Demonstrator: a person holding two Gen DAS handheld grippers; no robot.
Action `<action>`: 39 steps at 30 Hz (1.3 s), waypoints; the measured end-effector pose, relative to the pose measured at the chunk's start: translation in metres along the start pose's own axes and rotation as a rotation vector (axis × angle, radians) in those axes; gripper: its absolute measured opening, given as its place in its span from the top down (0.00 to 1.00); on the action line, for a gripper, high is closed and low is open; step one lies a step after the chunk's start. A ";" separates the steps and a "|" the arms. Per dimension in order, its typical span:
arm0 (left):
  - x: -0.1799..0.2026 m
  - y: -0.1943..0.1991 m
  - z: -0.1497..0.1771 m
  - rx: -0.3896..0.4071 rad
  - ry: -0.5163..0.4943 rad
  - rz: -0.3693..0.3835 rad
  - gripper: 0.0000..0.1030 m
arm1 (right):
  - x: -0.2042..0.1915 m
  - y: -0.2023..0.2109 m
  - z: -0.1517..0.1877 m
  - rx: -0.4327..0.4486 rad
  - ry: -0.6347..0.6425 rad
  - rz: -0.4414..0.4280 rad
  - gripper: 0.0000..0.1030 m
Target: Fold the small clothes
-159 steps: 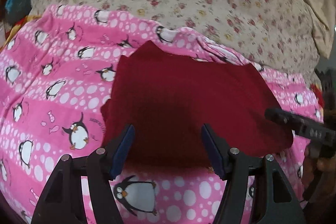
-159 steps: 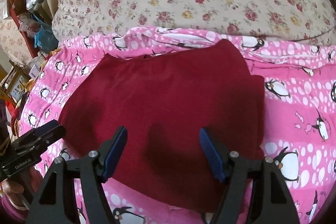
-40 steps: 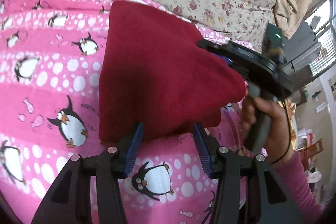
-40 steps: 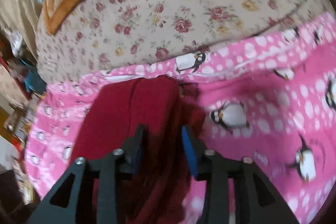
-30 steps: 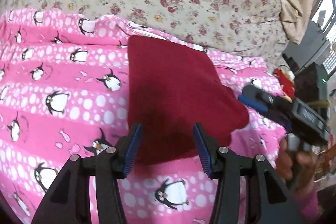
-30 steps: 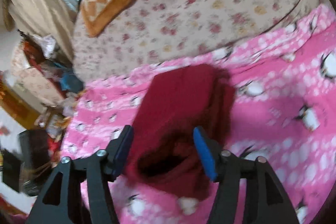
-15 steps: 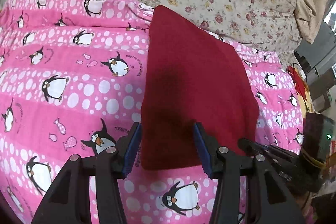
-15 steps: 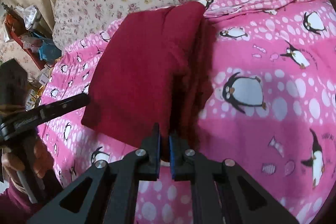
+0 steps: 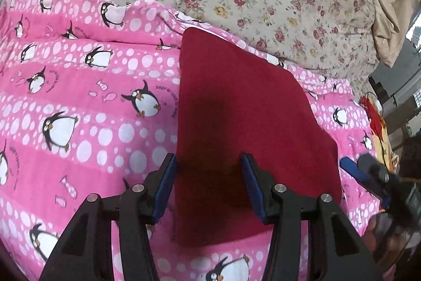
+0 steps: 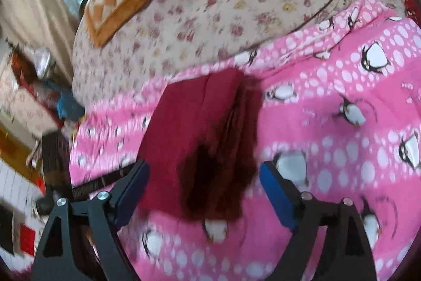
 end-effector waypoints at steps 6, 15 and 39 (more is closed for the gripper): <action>0.006 -0.021 -0.014 -0.043 0.010 0.061 0.56 | 0.024 -0.064 -0.013 -0.107 -0.052 -0.003 0.14; 0.008 -0.051 -0.018 -0.077 -0.016 0.066 0.44 | 0.027 -0.115 -0.003 -0.123 -0.020 -0.115 0.14; -0.047 0.084 0.080 -0.176 0.017 0.060 0.78 | -0.103 -0.032 0.066 -0.194 0.025 -0.238 0.48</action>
Point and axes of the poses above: each gripper's, at about its wrist camera, not at the fingertips, and y roughly against the way its jaws point, x to its right, z to its underside, the point moved 9 cm from there along -y, roughly the way its jaws point, and after that the axes turned 15 degrees about y, right-handed, at the moved point
